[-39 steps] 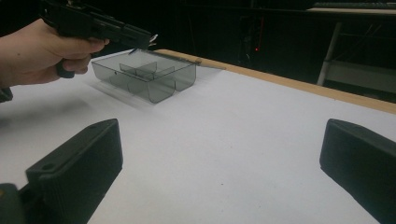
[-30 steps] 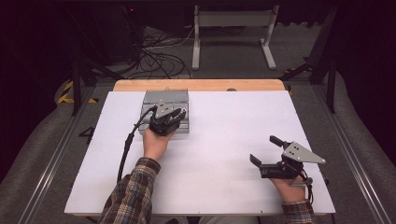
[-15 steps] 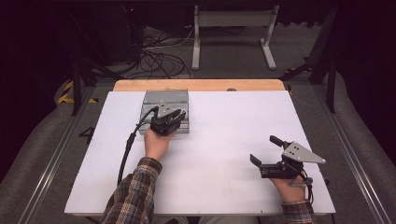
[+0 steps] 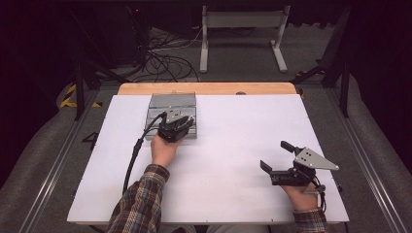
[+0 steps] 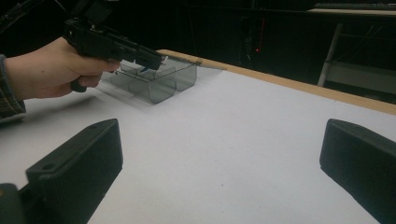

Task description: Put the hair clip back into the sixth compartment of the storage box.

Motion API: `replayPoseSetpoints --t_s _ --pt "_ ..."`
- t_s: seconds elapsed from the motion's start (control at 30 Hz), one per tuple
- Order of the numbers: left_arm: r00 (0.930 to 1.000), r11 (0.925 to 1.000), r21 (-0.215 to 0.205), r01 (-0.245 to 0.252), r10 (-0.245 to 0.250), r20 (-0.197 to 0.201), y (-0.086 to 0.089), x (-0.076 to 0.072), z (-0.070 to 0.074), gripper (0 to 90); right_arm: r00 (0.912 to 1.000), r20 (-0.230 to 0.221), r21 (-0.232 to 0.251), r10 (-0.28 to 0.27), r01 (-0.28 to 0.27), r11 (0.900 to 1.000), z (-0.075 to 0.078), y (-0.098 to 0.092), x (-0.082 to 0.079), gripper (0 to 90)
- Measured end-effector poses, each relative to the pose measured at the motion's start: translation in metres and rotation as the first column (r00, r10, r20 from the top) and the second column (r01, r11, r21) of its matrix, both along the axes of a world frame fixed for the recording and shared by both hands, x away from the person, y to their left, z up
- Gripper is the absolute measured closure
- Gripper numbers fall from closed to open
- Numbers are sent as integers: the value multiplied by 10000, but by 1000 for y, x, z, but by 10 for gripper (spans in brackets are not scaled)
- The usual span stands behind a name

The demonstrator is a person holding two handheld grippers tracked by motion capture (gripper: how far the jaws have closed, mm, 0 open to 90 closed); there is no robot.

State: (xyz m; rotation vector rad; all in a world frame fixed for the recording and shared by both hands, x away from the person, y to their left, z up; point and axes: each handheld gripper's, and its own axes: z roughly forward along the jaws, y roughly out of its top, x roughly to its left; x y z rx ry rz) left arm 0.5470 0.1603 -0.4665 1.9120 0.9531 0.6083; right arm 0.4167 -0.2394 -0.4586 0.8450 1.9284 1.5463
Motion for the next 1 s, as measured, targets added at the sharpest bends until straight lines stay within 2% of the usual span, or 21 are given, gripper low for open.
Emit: replayPoseSetpoints --t_s 0.1,0.67,0.83,1.0 --pt "10000 9999 111 37 -37 9 0 0 0 706 10000 -2 5 0 0 10000 0 0 0 0" --pt "9996 10000 12 47 -46 -292 -1 2 -4 695 10000 9 14 18 -18 10000 0 0 0 0" --pt "9994 9999 -85 61 -64 -353 1 2 -3 641 10000 9 16 25 -25 10000 0 0 0 0" --pt "9993 9986 -520 124 -142 -346 3 1 0 518 10000 8 11 25 -25 10000 0 0 0 0"
